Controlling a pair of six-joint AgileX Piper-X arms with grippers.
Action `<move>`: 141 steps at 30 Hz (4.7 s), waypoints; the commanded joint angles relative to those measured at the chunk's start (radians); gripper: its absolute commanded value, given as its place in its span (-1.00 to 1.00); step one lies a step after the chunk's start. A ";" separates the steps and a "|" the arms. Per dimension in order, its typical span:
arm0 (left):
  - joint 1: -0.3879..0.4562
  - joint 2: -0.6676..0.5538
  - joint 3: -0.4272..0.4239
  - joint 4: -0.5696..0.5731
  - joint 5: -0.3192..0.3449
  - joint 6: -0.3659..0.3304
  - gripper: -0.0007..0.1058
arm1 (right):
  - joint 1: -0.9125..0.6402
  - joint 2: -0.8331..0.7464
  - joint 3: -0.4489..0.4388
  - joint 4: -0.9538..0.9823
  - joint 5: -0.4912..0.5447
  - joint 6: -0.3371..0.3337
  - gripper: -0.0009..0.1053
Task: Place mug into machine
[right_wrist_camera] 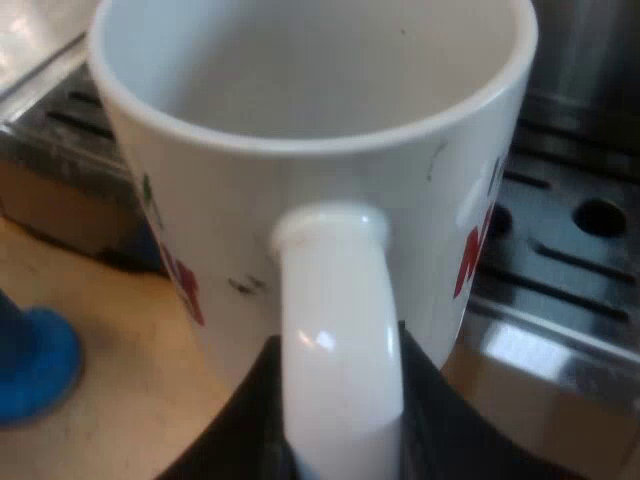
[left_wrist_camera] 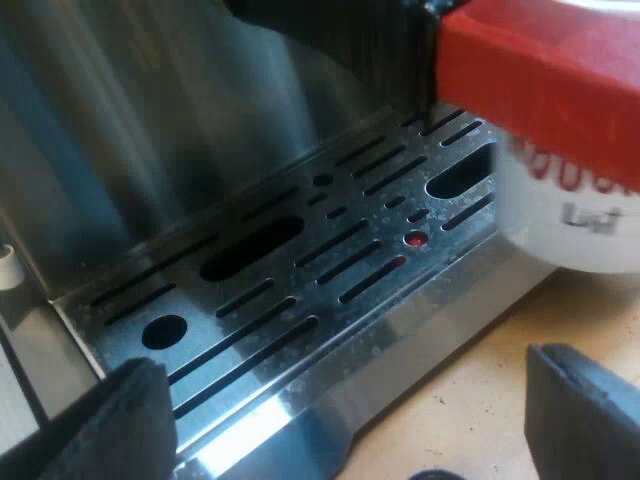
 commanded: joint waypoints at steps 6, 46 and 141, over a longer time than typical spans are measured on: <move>-0.003 -0.002 -0.001 -0.018 -0.012 -0.008 0.38 | -0.001 0.137 -0.090 -0.134 0.015 -0.003 -0.98; -0.003 -0.002 -0.001 -0.018 -0.010 -0.014 0.38 | -0.061 0.401 -0.281 -0.214 -0.016 -0.042 0.03; -0.003 -0.429 -0.407 0.566 0.088 0.016 0.38 | 0.233 0.022 -0.370 0.041 0.295 -0.027 -0.98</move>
